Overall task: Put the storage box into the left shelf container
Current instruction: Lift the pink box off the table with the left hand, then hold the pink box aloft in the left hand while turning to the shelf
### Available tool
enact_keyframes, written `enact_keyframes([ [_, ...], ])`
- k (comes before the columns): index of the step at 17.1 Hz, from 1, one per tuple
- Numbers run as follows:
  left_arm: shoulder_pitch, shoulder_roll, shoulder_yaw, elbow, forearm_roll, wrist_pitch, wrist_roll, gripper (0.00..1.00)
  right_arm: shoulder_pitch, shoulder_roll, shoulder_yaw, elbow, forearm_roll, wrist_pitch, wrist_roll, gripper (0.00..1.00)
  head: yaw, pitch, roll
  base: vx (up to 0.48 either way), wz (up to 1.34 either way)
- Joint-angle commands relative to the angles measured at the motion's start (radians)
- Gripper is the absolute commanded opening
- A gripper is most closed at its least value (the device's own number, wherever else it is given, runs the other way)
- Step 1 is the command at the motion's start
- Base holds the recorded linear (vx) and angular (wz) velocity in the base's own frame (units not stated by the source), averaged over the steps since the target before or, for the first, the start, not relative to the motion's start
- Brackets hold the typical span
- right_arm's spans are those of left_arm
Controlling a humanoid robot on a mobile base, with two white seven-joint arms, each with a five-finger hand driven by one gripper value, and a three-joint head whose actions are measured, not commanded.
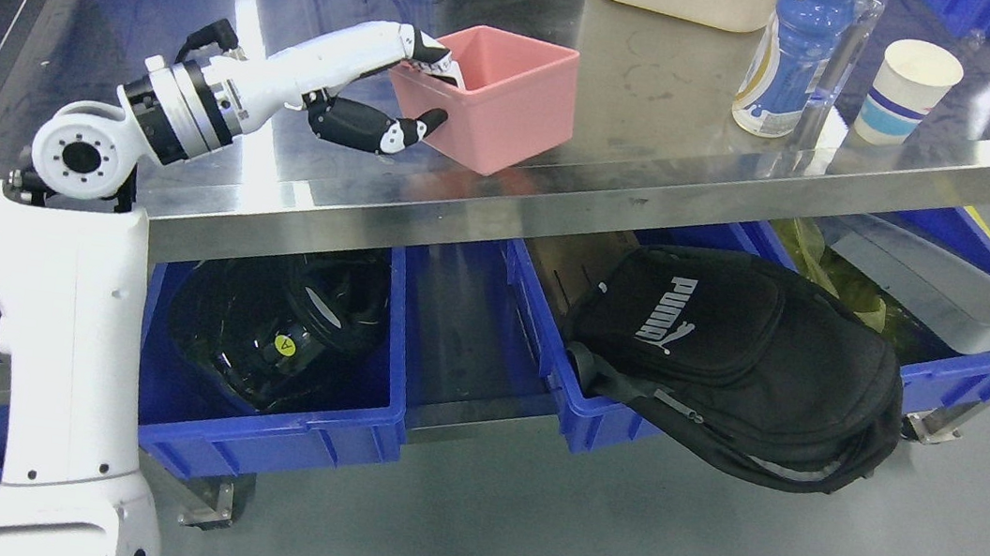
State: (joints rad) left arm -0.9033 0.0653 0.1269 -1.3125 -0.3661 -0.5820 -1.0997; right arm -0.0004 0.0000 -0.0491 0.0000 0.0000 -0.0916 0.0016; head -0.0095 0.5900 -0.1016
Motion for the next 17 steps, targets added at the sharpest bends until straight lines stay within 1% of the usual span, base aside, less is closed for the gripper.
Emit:
enact_keyframes([
  [1,0.184,-0.048,0.106,-0.280,0.001,-0.203,0.000,0.00,0.008,-0.018,0.000,-0.017,-0.003,0.000,-0.002,1.00,0.0000,0.000,0.000,-0.016,0.01],
  [5,0.227,-0.048,0.145,-0.280,0.001,-0.203,0.012,0.01,0.008,-0.018,0.000,-0.017,-0.003,0.000,-0.002,1.00,0.0000,0.000,0.000,-0.145,0.09],
  [8,0.253,-0.048,0.146,-0.280,0.001,-0.203,0.032,0.01,0.008,-0.018,0.000,-0.017,-0.003,0.000,-0.002,1.00,0.0000,0.000,0.000,-0.278,0.31],
  [14,0.325,-0.048,0.146,-0.280,0.001,-0.203,0.047,0.01,0.008,-0.018,0.000,-0.017,-0.003,0.000,-0.002,1.00,0.0000,0.000,0.000,-0.240,0.80],
  [17,0.326,-0.048,0.145,-0.280,0.001,-0.203,0.047,0.01,0.008,-0.018,0.000,-0.017,-0.003,0.000,-0.002,1.00,0.0000,0.000,0.000,-0.144,1.07],
])
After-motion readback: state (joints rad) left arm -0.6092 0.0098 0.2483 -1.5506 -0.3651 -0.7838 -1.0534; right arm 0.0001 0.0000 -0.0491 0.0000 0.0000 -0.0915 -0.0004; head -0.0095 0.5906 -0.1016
